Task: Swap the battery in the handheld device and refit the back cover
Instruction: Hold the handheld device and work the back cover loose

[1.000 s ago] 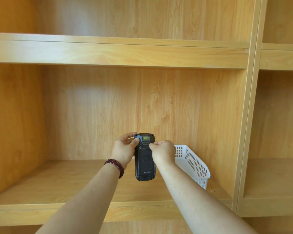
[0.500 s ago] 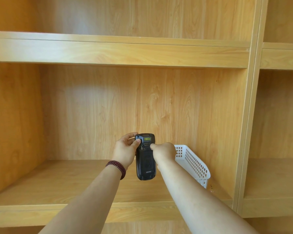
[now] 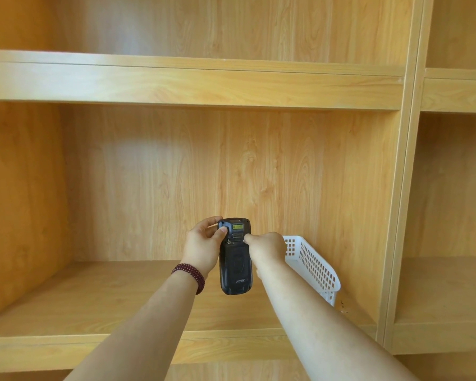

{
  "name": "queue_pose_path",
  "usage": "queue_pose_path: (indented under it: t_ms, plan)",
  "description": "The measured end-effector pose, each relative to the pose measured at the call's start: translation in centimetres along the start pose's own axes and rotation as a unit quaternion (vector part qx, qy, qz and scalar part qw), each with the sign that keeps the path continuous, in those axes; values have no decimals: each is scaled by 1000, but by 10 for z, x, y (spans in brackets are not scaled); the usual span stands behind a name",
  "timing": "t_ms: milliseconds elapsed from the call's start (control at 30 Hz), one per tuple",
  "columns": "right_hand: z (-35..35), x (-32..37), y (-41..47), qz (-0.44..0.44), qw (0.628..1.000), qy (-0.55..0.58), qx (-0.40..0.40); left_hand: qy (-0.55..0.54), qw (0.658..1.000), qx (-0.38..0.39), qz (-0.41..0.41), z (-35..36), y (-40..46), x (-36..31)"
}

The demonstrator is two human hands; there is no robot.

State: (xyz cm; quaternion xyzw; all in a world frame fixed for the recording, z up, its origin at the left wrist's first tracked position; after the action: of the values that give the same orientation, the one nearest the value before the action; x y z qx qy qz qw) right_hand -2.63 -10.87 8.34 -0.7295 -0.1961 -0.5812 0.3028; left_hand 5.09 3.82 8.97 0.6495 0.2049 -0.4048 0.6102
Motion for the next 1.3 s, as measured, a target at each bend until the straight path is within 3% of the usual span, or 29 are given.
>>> queue_pose_path:
  t_ms: [300, 500, 700, 833, 933, 1000, 1067, 1133, 1300]
  plan:
    - [2, 2, 0, -8, 1000, 9, -24, 10, 1000, 6, 4, 2, 0, 3]
    - [5, 11, -9, -152, 986, -37, -52, 6, 1000, 4, 6, -1, 5, 0]
    - [8, 20, -23, -314, 934, -158, -64, -5, 1000, -4, 0, -12, 10, 2]
    - [7, 17, -25, -382, 909, -166, -30, -9, 1000, -3, -11, -16, 12, 5]
    - [-2, 7, -11, -306, 949, -77, 1, -18, 1000, -1, -13, -17, 13, 5]
    - [1, -9, 0, -191, 978, -18, 76, -25, 1000, 2, -12, -16, 14, 4]
    - [11, -23, 2, -122, 979, 18, 165, -30, 999, 5, -10, -14, 14, 2]
    - [15, -28, -1, -109, 973, 35, 199, -27, 999, 13, -11, -13, 15, 1]
    - [13, -33, 5, -101, 974, 53, 194, -42, 997, 55, -46, -9, 14, 2]
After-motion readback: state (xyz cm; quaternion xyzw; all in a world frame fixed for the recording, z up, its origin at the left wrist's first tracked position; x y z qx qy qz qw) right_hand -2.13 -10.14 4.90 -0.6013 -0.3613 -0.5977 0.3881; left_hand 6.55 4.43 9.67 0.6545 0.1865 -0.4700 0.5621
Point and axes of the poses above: each hand's wrist, its own y-axis towards the middle knuckle, its own z-axis out of the palm, x = y × z, the point moved 7 cm from there along y, towards the middle knuckle, and after that the axes turned 15 degrees about z, right-handed, at the moved point
